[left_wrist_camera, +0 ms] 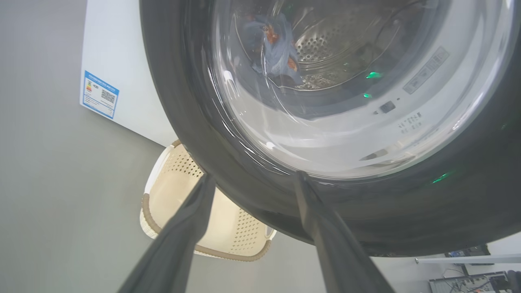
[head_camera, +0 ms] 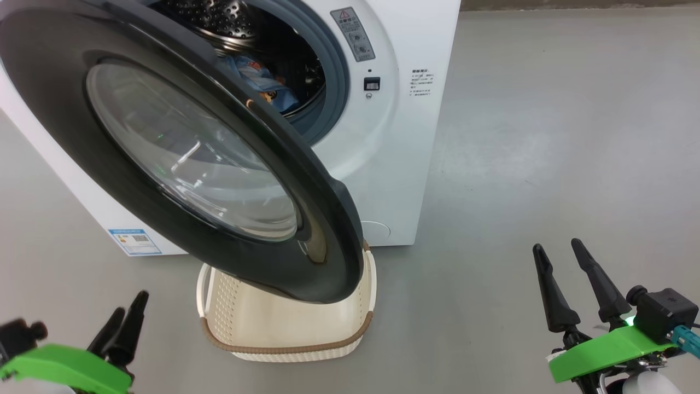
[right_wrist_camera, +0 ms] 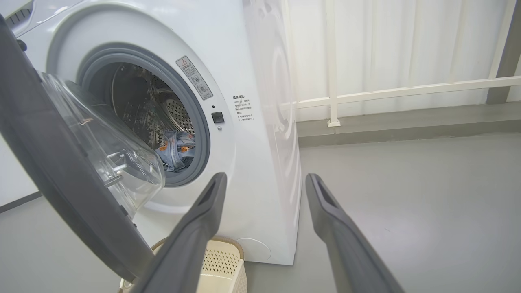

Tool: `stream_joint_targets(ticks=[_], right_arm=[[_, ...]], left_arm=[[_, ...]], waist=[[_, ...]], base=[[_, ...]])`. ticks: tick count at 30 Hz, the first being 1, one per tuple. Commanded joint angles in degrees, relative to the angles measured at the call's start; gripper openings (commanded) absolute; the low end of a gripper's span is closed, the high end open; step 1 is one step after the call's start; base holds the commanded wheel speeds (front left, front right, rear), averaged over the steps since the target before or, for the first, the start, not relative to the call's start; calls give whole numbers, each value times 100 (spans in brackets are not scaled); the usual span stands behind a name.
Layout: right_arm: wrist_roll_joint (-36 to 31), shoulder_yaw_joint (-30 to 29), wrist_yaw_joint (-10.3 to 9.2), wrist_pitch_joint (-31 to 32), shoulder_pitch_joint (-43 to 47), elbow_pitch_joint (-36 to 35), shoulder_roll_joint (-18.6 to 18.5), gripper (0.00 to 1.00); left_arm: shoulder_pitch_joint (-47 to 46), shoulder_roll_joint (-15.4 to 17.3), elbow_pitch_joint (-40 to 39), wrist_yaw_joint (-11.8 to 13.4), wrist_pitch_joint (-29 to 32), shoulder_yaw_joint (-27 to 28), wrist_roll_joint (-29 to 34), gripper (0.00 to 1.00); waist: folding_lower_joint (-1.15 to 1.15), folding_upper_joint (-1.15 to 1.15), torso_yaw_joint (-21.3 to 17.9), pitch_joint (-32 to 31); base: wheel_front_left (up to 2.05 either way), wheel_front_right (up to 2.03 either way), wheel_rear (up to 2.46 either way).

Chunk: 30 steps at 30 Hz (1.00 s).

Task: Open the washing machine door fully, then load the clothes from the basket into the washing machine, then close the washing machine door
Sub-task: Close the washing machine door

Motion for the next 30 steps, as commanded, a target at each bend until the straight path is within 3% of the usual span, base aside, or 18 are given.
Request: stream_joint_targets(ticks=[1,6,9,11,15,16,24,30], right_arm=[[-21,138,32,-46,-26,-115,-81,100],[-7,136,32,-46,-28,-104,-67,100],[-4,117,32,-46,-23,-108,-63,100],[-4,104,32,-46,-18,-110,-65,100],[-9,56,32,-46,-22,-123,-65,100],[-9,56,32,-46,-22,-123,-65,100],[-8,17,32,-46,-56,-113,-67,100],[-6,8,32,-46,-60,-115,-57,100]], left_arm=[[-100,263,7,-29,-333,105,172,100],[-62,217,369,-29,-1617,-252,480,100],[-69,185,571,-29,-2060,-405,738,100],[-88,128,675,-29,-2152,-376,972,100],[-56,-145,477,-29,-2170,304,1946,100],[-56,-145,477,-29,-2170,304,1946,100],[451,-938,-281,-29,-2173,1333,4217,100],[719,-1464,-788,-29,-2173,1855,5248,100]], waist=[[0,0,-5,-2],[0,0,-31,1],[0,0,-41,13],[0,0,-39,24],[0,0,-19,60],[0,0,-19,60],[0,0,-18,69],[0,0,-12,67]], base=[[0,0,0],[0,0,0],[0,0,0],[0,0,0],[0,0,0],[0,0,0],[0,0,0],[0,0,0]])
